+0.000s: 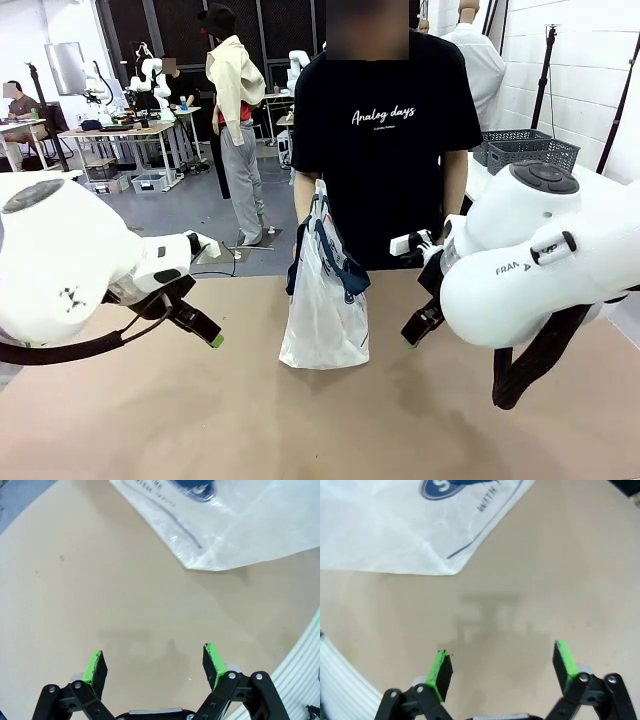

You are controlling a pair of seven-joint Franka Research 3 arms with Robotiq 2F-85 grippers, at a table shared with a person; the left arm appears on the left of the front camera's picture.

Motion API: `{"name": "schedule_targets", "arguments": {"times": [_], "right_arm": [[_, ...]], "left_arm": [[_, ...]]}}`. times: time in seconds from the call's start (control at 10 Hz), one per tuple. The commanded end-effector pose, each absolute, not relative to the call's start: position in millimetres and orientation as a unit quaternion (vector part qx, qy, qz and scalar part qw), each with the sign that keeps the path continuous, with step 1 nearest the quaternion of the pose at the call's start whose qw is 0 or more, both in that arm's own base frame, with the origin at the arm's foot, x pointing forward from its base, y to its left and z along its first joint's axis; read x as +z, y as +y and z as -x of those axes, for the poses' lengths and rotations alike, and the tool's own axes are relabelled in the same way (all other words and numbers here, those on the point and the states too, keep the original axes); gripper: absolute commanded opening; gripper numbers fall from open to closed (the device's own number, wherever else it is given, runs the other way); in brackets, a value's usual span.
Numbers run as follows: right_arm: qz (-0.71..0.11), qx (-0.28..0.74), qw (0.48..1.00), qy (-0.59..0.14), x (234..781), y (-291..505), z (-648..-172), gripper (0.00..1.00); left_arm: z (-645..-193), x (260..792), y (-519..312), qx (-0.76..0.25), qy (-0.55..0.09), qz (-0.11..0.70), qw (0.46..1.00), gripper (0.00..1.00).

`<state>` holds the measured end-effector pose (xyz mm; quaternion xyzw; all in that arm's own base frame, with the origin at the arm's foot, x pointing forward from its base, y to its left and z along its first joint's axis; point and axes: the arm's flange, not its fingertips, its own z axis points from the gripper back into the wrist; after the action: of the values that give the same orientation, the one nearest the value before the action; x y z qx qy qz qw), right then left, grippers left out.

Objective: Transfer purchased items from the store into the shopping bag.
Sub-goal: Open the Reusable shopping bag in the center of the table.

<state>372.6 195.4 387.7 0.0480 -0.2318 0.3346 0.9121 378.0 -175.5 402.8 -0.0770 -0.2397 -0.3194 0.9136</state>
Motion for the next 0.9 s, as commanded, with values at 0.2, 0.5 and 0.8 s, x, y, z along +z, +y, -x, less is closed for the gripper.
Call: {"name": "schedule_targets", "arguments": {"times": [0.2,0.5,0.8], "right_arm": [[-0.089,0.337,0.918,-0.190,461.2,192.3,-384.2,1.00],[-0.111,0.343,0.916,-0.177,521.1,186.5,-404.8,1.00],[-0.118,0.349,0.910,-0.189,570.1,181.1,-421.0,1.00]], "left_arm": [[-397.1,462.3,-156.5,-0.263,-0.234,0.129,0.927,1.00],[-438.7,507.6,-166.8,-0.221,-0.250,0.117,0.936,1.00],[-486.1,544.0,-200.1,-0.221,-0.257,0.103,0.935,1.00]]}}
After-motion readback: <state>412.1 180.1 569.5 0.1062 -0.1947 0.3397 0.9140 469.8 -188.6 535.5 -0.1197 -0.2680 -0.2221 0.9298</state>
